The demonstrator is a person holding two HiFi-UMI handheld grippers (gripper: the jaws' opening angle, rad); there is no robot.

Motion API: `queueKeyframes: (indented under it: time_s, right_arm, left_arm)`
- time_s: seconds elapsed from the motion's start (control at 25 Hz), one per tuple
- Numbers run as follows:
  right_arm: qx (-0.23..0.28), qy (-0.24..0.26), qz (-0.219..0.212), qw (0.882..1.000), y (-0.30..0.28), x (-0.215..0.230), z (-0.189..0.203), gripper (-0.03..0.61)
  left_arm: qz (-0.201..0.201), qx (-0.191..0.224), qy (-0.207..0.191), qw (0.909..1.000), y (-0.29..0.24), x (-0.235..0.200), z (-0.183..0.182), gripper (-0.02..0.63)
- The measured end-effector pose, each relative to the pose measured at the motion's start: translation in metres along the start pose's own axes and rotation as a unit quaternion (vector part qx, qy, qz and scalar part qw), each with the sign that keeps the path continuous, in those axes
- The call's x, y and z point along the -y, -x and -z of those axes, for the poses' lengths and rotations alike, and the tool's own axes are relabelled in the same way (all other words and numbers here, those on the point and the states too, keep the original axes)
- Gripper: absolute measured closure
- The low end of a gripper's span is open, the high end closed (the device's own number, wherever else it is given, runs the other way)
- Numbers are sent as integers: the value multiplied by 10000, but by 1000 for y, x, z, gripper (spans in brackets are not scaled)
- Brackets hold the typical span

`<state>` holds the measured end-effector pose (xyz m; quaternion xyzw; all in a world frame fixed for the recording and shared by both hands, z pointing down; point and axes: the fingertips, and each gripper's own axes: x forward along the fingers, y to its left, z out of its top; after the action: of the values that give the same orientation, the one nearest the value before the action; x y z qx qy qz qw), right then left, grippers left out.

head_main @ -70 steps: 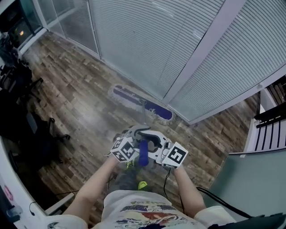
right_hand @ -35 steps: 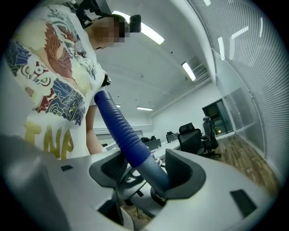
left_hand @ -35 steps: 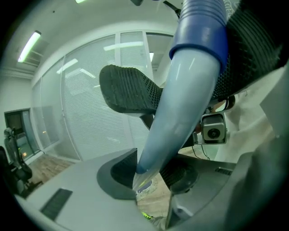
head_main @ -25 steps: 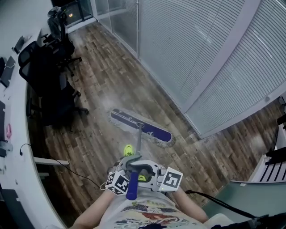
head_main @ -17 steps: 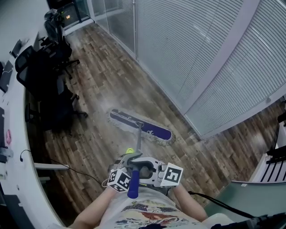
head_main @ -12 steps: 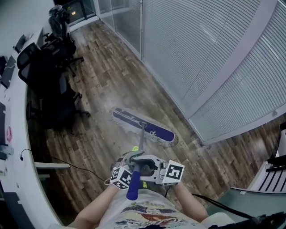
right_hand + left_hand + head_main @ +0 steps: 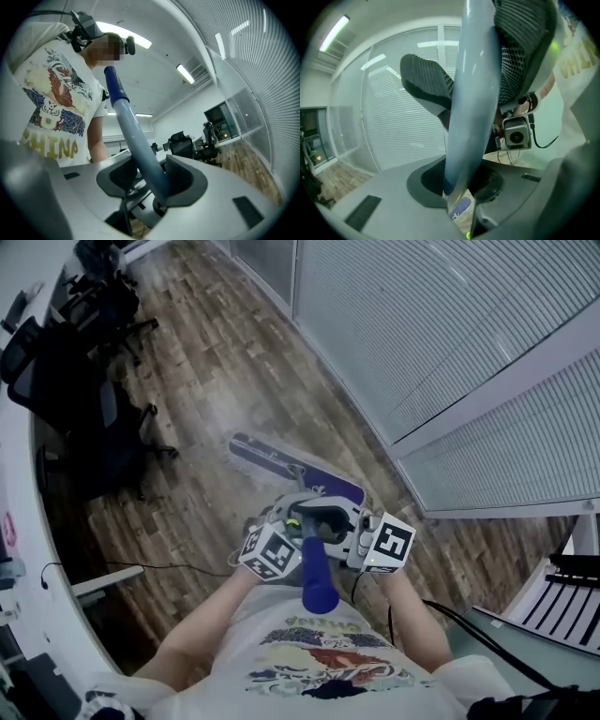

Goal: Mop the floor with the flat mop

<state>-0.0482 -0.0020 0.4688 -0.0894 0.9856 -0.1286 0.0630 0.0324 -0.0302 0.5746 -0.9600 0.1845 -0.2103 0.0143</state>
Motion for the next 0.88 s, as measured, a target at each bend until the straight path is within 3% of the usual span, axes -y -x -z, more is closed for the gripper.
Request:
queueKeyframes:
  time_s: [0.24,0.4,0.6,0.72,0.88]
  right_arm:
    - [-113,-58,-101,9999,-21,15,-7,387]
    - [-230,3,-186,9996,-23,0,1,387]
    - [-956,302,-255,9946,-14,-56,34,385]
    - [-1383,591,67,9886,-11,-96,45,387]
    - [-1373,1119,308,9837,2,-163,45,387]
  left_arm:
    - [349,-82,-8,9994,4,-19,3,528]
    - [594,-58,-20,9982,11,-3,13,528]
    - [822,83,-325,9961,32,54,13,528]
    - [817,271,-683,9939,56,91,3,526]
    - [670,515,-1210,9891,90,146,-15,526]
